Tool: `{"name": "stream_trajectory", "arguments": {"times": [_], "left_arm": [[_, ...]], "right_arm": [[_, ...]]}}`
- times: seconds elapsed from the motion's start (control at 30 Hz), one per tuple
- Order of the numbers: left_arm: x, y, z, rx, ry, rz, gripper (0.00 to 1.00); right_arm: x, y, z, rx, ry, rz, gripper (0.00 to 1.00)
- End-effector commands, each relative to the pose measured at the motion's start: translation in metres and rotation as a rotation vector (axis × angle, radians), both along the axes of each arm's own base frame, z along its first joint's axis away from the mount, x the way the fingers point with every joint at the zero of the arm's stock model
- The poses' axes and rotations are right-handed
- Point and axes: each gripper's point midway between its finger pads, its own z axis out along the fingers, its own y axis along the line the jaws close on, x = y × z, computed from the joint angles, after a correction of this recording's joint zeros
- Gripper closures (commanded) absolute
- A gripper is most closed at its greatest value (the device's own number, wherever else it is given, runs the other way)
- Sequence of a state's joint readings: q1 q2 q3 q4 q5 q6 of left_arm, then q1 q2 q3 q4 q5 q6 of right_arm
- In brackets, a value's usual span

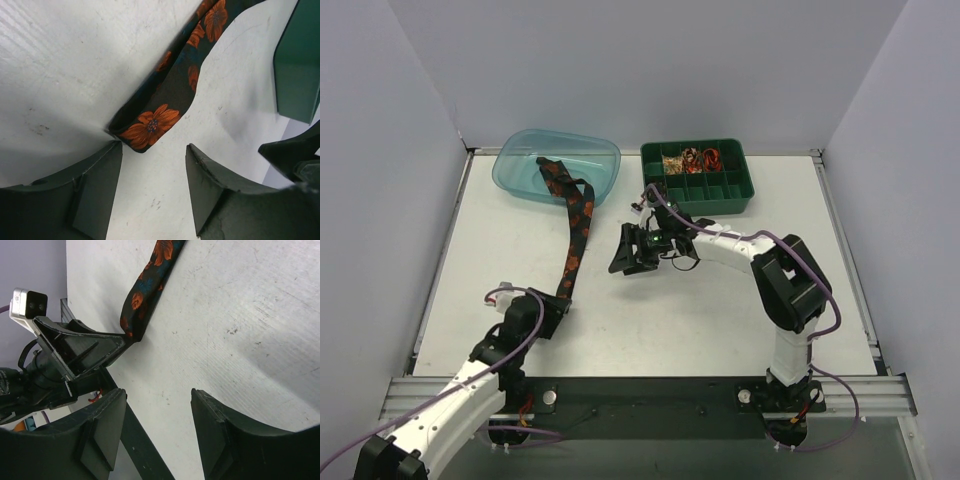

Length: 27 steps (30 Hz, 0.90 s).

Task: Roll the ties
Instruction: Pick up the tie from the bin.

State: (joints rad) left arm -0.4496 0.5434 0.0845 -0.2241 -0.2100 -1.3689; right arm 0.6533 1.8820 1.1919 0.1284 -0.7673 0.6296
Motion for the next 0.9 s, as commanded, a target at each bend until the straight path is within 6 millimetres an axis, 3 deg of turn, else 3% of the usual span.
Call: {"name": "stream_trajectory", "arguments": {"times": [0.0,0.2,0.33,0.57,0.87], "left_arm": [[0.0,0.016,-0.021,0.042,0.052,0.093,0.35],[0.003,0.022,-0.026,0.063,0.053,0.119,0.42],[0.004,0.029,-0.027,0.091,0.043,0.14,0.55],[0.015,0.04,-0.014,0.166,0.001,0.137,1.0],[0.03,0.032,0.013,0.303,0.005,-0.045,1.0]], "right_arm": [[-0.003,-0.006,0.027,0.035,-0.048,0.023,0.44],[-0.005,-0.008,0.024,0.02,-0.047,0.039,0.44],[-0.006,-0.009,0.021,0.012,-0.045,0.048,0.44],[-0.007,-0.008,0.018,0.003,-0.036,0.064,0.44],[-0.005,0.002,0.024,0.011,-0.052,0.085,0.44]]}}
